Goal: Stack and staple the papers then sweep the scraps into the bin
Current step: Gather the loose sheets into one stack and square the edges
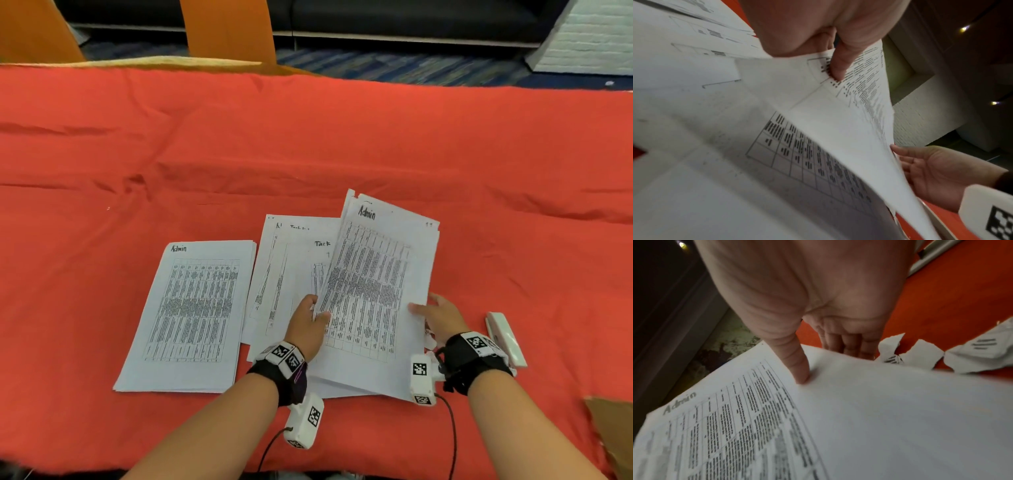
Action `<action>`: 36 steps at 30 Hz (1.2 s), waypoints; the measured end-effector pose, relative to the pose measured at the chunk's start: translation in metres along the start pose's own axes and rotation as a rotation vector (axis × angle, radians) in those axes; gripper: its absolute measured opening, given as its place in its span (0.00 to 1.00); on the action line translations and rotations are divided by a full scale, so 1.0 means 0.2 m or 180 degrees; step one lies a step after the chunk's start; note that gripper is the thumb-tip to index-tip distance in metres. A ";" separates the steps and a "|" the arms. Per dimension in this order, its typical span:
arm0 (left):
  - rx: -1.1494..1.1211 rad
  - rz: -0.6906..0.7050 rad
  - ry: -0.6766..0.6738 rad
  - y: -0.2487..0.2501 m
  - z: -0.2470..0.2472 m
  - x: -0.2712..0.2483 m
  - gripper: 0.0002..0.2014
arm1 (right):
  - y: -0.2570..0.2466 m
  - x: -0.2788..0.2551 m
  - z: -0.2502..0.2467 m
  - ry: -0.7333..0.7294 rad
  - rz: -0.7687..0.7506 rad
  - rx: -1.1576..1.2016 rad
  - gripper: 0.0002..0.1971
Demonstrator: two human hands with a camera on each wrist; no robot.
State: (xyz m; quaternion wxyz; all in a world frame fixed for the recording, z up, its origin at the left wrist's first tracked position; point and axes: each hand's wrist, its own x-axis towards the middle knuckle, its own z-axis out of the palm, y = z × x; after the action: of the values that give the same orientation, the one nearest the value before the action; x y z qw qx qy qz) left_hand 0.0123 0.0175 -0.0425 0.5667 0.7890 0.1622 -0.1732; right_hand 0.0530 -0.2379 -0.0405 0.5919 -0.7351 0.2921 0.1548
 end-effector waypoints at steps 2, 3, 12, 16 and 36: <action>0.0108 0.0039 0.0020 -0.01 0.03 0.00 0.15 | 0.00 0.00 -0.02 -0.0010 -0.0045 0.0025 0.14; 0.0238 0.0083 0.0085 -0.01 0.04 0.00 0.11 | -0.01 -0.01 -0.04 0.0033 -0.0079 0.0051 0.13; 0.1597 -0.0778 0.0797 -0.02 0.04 0.15 0.42 | 0.04 -0.05 -0.20 0.0430 -0.0252 0.0174 0.20; 0.1501 -0.1104 0.0733 -0.01 0.00 0.22 0.49 | 0.07 -0.03 -0.21 0.0472 -0.0207 0.0110 0.20; -0.0025 -0.0191 0.0500 0.08 -0.05 0.10 0.29 | 0.07 0.05 0.00 -0.0010 -0.0048 -0.0225 0.13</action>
State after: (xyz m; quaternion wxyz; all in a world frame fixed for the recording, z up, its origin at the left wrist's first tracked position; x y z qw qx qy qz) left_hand 0.0379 0.0228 -0.0346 0.5498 0.7927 0.2305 -0.1270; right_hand 0.0525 -0.2425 -0.0584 0.5671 -0.7575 0.2800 0.1617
